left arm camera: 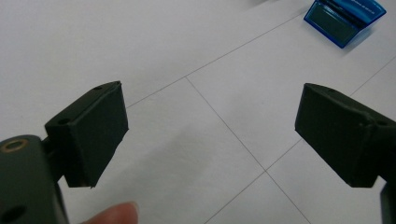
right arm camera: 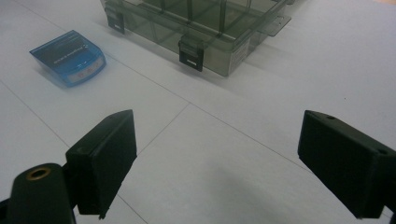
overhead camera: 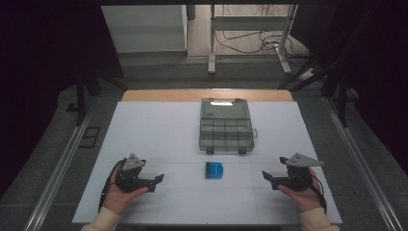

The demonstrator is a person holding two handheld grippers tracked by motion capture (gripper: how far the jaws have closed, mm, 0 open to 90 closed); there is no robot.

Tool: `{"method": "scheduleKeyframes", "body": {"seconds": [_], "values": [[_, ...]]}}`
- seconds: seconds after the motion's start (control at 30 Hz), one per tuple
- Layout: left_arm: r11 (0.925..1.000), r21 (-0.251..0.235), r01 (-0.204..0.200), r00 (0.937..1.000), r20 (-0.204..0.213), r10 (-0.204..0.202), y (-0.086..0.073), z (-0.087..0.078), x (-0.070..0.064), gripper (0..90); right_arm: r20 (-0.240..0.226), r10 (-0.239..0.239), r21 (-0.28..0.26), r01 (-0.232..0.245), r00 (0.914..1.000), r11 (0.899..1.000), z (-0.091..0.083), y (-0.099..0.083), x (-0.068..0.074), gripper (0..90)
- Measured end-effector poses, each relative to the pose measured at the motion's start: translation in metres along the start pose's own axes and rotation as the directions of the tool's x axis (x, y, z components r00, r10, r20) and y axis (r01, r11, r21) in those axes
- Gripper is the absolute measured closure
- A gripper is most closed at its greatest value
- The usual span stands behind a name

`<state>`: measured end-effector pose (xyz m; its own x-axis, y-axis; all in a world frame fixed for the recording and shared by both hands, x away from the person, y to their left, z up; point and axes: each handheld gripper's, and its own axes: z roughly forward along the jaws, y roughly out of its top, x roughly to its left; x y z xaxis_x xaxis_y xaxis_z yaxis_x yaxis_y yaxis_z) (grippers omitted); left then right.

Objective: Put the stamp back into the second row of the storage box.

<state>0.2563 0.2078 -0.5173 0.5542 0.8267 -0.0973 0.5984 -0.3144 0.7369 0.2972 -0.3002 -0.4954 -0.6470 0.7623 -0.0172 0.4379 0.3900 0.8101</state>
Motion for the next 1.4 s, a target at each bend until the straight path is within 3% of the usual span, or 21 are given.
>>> {"method": "scheduleKeyframes", "body": {"seconds": [1.0, 1.17, 1.4], "values": [[0.9999, 0.001, -0.013, 0.9999, 0.007, 0.013, 0.000, 0.000, -0.003, 10.3, -0.014, 0.003, 0.051, -0.003, 0.9999, 0.999, 0.007, -0.003, 0.000, 12.9], [0.9999, 0.004, -0.015, 0.9999, 0.009, 0.015, 0.000, 0.001, -0.003, 10.4, -0.035, 0.003, 0.040, -0.001, 0.9994, 0.999, 0.004, 0.003, 0.002, 13.7], [0.9998, 0.002, -0.017, 0.9998, 0.007, 0.017, 0.000, 0.001, -0.004, 10.6, -0.072, -0.043, 0.034, 0.046, 0.9965, 0.998, 0.005, 0.022, 0.008, 13.9]]}}
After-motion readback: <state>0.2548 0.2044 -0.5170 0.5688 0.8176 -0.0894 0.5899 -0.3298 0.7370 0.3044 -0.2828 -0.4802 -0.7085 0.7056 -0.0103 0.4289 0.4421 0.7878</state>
